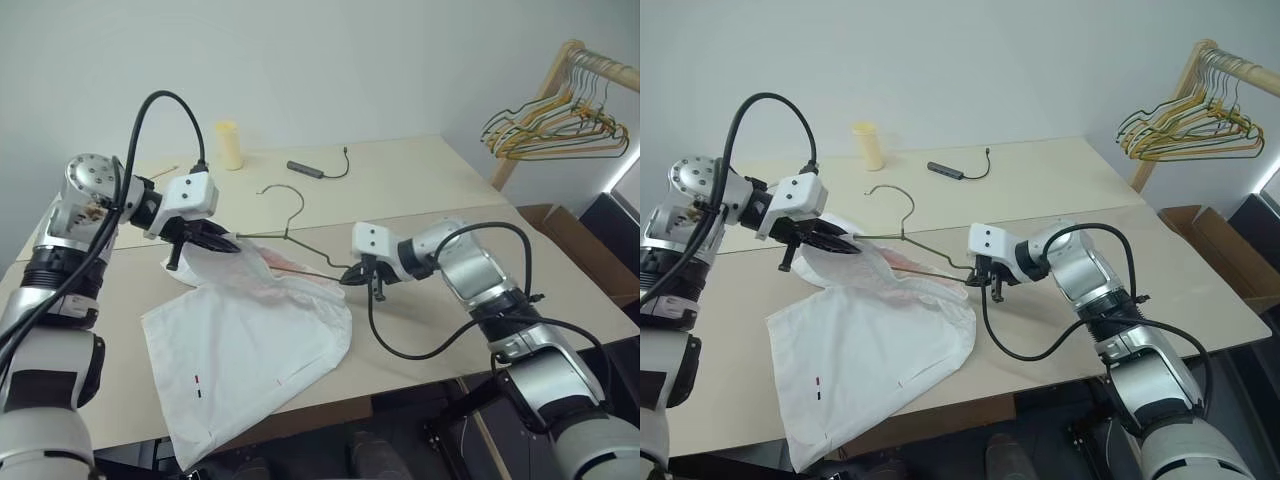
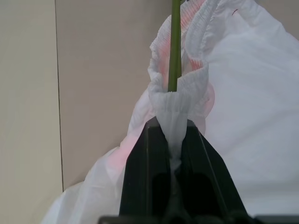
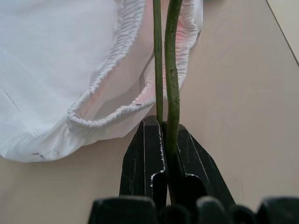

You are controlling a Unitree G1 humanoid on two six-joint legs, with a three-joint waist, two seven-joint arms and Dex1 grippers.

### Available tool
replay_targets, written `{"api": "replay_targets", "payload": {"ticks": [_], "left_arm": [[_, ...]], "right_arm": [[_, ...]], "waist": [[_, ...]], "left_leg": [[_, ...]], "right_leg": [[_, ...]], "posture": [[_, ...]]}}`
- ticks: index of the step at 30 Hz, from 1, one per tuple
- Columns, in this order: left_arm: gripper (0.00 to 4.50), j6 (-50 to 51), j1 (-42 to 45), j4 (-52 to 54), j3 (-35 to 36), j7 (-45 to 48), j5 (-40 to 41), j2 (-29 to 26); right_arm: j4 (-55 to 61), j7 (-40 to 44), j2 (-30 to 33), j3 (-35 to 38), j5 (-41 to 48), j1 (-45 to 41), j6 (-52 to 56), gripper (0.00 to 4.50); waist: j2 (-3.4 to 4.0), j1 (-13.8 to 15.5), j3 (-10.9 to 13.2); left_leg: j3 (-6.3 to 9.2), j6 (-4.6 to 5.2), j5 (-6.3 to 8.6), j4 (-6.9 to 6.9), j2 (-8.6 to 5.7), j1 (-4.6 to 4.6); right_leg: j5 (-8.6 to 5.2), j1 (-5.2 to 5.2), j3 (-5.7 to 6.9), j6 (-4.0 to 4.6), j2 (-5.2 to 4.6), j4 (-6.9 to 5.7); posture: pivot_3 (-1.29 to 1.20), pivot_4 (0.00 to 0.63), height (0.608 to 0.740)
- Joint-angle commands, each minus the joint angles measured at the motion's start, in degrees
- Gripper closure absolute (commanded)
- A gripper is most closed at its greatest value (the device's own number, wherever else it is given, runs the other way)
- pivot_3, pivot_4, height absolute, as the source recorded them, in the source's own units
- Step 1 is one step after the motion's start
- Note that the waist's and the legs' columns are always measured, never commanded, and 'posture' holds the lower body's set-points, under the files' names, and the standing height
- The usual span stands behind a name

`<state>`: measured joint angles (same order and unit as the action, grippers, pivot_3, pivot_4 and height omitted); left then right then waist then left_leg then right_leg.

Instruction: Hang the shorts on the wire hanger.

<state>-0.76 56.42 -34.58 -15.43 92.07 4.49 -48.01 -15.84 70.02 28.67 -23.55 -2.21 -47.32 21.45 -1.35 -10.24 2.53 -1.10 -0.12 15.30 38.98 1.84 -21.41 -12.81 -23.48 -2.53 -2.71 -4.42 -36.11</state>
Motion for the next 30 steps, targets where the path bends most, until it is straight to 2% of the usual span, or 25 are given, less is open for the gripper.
{"api": "replay_targets", "payload": {"ticks": [1,6,10,14,19,24,30], "left_arm": [[4.47,-2.5,2.1,-0.4,1.3,-3.1,-2.2,0.3],[4.50,-4.8,2.9,-1.2,2.3,-2.9,-2.6,-0.2],[4.50,-5.7,4.0,-3.5,3.7,-3.9,-2.6,-0.7],[4.50,-7.4,4.6,-6.1,4.4,-4.4,-3.2,-1.0],[4.50,-7.9,4.9,-7.9,5.3,-4.5,-3.1,-0.8],[4.50,-8.2,4.7,-8.7,5.7,-5.1,-3.3,-0.7],[4.50,-7.1,3.2,-6.6,6.3,-5.0,-2.6,-1.1]], "right_arm": [[2.6,-2.6,-0.5,1.5,-0.5,-0.8,-2.5,4.50],[4.3,-3.1,0.4,4.7,1.9,-0.6,0.1,3.03],[8.5,-4.5,4.3,9.1,3.4,1.8,2.0,1.58],[15.1,-6.5,7.5,15.9,8.4,4.5,13.1,0.18],[26.3,-7.3,9.0,20.8,17.2,11.5,25.7,0.08],[31.3,-15.4,3.1,16.3,18.0,18.0,31.6,0.08],[31.7,-21.2,-3.1,11.3,17.6,21.1,31.1,0.08]], "waist": [[0.00,0.0,0.0],[0.00,-0.3,0.0],[0.00,-0.2,0.0],[-0.01,-0.2,0.0],[-0.02,-0.4,0.0],[-0.06,-1.6,0.0],[-0.06,-2.0,0.0]], "left_leg": [[0.00,0.00,0.00,0.00,0.00,0.00],[0.00,0.00,0.00,0.00,0.00,-0.01],[0.01,0.00,0.00,0.02,-0.01,-0.14],[0.02,0.00,-0.01,0.16,-0.02,-0.64],[0.01,0.01,-0.01,0.20,-0.01,-0.71],[0.01,0.01,-0.01,0.21,0.00,-0.65],[0.04,0.01,-0.01,0.23,-0.03,-0.68]], "right_leg": [[0.00,0.00,0.00,0.00,0.00,0.00],[0.00,-0.04,-0.02,0.01,0.00,-0.01],[0.01,-0.15,-0.01,0.00,-0.01,-0.02],[0.02,-0.61,0.01,0.01,-0.04,-0.14],[0.03,-0.70,0.01,0.03,-0.02,-0.16],[0.03,-0.65,-0.01,0.02,-0.01,-0.22],[0.03,-0.71,-0.06,0.01,-0.02,-0.26]], "posture": [[-0.14,0.000,0.740],[-0.15,0.000,0.740],[-0.17,0.000,0.740],[-0.18,0.000,0.740],[-0.19,0.000,0.740],[-0.20,0.000,0.740],[-0.19,0.000,0.740]]}}
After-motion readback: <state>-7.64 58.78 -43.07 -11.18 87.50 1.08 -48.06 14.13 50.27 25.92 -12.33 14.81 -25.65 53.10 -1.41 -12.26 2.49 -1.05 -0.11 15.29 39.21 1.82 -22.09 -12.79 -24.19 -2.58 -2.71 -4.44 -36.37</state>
